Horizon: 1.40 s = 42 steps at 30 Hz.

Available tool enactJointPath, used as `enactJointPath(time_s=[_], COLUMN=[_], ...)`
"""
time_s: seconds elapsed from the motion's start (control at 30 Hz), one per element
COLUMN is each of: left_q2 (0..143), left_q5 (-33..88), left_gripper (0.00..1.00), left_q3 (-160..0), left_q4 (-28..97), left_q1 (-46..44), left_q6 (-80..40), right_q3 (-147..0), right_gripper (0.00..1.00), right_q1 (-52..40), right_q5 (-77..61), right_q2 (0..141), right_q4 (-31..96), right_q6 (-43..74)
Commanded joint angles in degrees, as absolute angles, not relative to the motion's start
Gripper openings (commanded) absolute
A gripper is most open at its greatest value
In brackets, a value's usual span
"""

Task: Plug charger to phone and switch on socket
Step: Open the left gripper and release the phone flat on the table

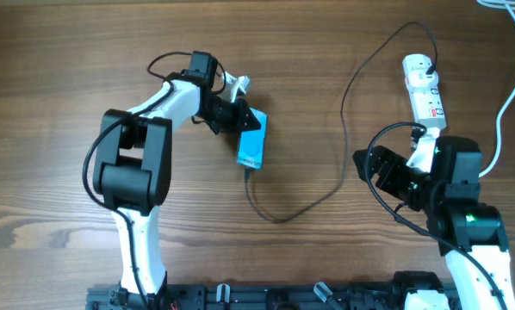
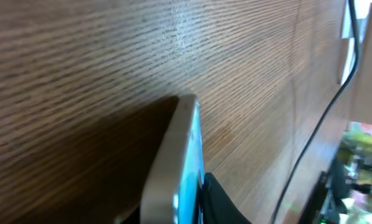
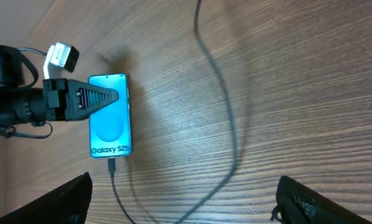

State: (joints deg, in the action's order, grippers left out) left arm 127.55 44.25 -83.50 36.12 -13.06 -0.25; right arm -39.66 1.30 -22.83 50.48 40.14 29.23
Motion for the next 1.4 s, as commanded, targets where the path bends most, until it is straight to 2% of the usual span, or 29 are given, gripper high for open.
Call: enactJointPath(time_s=[0.0,0.37,0.47,0.53,0.63,1.03,1.37], left_q2=[132.22,132.46,132.46,132.46,132.46,132.44,132.44], left_q5=[41.93,41.52,36.53,35.03,35.03,34.94,29.93], left_gripper=[0.14,0.14,0.14,0.22,0.25,0.24,0.27], left_q3=[-83.46,-83.46,-83.46,-83.46,-83.46,-83.48,-83.48], left_q4=[36.18,36.14,36.23,36.18,36.25,36.27,39.66], left_q1=[-13.02,-12.97,-12.97,-12.99,-12.99,-12.95,-11.38], left_q6=[-2.52,-15.14,-20.56,-23.18,-22.94,-22.74,-19.73], right_q3=[-40.27,-40.27,-40.27,-40.27,-40.27,-40.27,-40.27], right_gripper=[0.95,0.96,0.96,0.96,0.96,0.96,0.99], right_q1=[1.52,1.52,1.52,1.52,1.52,1.52,1.52], right_q5=[-21.78,-21.76,-21.78,-21.78,-21.78,-21.76,-20.51], right_q2=[50.78,50.81,50.81,50.81,50.81,51.0,51.22], right_q4=[40.21,40.14,40.18,40.32,40.38,40.73,41.25], right_q6=[28.53,28.53,28.51,28.53,28.49,28.47,28.47])
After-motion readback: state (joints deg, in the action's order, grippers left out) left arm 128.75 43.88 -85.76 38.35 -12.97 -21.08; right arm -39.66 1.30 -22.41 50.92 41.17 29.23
